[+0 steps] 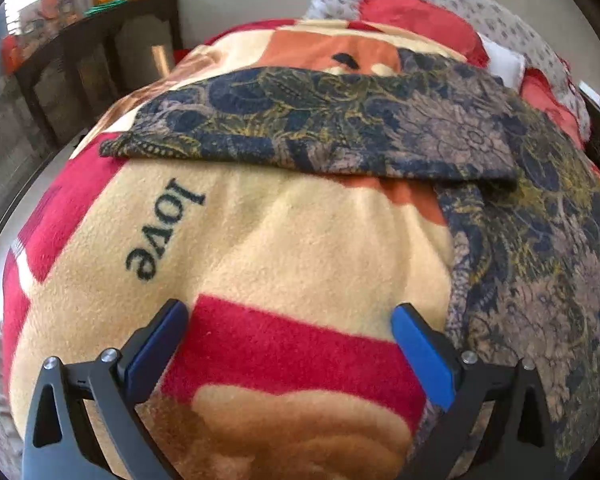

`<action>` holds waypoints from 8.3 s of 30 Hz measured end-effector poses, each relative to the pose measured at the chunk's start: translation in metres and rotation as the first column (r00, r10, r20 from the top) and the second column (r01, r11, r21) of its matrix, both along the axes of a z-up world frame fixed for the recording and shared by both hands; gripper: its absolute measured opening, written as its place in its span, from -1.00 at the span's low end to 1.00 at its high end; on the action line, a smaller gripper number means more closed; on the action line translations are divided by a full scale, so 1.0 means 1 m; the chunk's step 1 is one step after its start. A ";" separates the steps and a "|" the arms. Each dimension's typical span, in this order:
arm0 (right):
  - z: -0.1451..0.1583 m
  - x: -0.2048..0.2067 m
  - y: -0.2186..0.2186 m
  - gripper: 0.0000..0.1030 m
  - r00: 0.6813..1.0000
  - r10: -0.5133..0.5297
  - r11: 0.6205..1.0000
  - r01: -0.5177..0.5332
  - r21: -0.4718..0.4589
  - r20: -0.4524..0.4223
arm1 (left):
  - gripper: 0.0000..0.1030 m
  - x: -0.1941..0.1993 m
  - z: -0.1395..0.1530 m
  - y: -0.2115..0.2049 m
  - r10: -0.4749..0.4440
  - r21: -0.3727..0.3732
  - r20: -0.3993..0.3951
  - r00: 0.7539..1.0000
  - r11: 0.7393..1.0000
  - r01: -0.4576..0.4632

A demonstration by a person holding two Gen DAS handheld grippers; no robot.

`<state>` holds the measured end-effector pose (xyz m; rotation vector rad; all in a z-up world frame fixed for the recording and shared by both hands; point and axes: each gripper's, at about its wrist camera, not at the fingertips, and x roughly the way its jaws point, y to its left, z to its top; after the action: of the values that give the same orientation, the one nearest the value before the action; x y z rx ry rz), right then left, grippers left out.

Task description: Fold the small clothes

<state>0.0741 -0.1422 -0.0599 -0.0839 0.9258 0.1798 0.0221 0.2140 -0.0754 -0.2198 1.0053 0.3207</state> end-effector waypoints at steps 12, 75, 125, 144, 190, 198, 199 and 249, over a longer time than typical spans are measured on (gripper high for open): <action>0.000 -0.001 -0.001 0.02 1.000 0.000 1.000 0.000 0.002 -0.001 | 0.99 -0.004 0.030 0.160 0.351 -0.707 0.154 0.924 0.692 -0.145; -0.006 -0.013 -0.038 0.13 1.000 -0.018 0.998 0.017 0.063 0.012 | -0.44 0.205 0.013 -0.277 -0.414 -0.679 0.320 0.852 0.527 0.511; 0.029 0.115 -0.161 -1.00 0.981 -0.192 0.897 0.181 0.403 -0.014 | 0.71 0.136 -0.008 -0.092 -0.204 -0.208 0.285 0.936 0.941 0.269; 0.028 0.125 -0.045 -1.00 1.000 -0.016 0.989 0.018 0.147 -0.016 | 0.78 0.153 0.026 -0.096 -0.219 -0.145 0.315 0.923 0.951 0.275; 0.009 -0.052 -0.381 -0.63 0.714 -0.693 0.575 0.632 0.519 -0.103 | 0.99 0.133 -0.006 -0.140 -0.275 -0.081 0.194 0.942 0.952 0.295; -0.021 -0.033 -0.405 -0.75 0.726 -0.679 0.515 0.579 0.632 -0.110 | 0.99 0.134 -0.007 -0.139 -0.274 -0.084 0.196 0.941 0.952 0.295; -0.021 -0.028 -0.406 -0.85 0.724 -0.680 0.516 0.582 0.629 -0.113 | 0.99 0.133 -0.007 -0.138 -0.274 -0.083 0.196 0.941 0.952 0.295; -0.001 0.078 0.125 -1.00 0.871 0.484 0.845 -0.439 0.306 -0.084 | 0.99 0.094 0.053 -0.051 -0.182 -0.285 0.387 0.904 0.909 0.305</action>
<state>0.1520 -0.0170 -0.0613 -0.0312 1.0191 0.7784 0.1165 0.1626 -0.0226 -0.4426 0.7129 -0.1297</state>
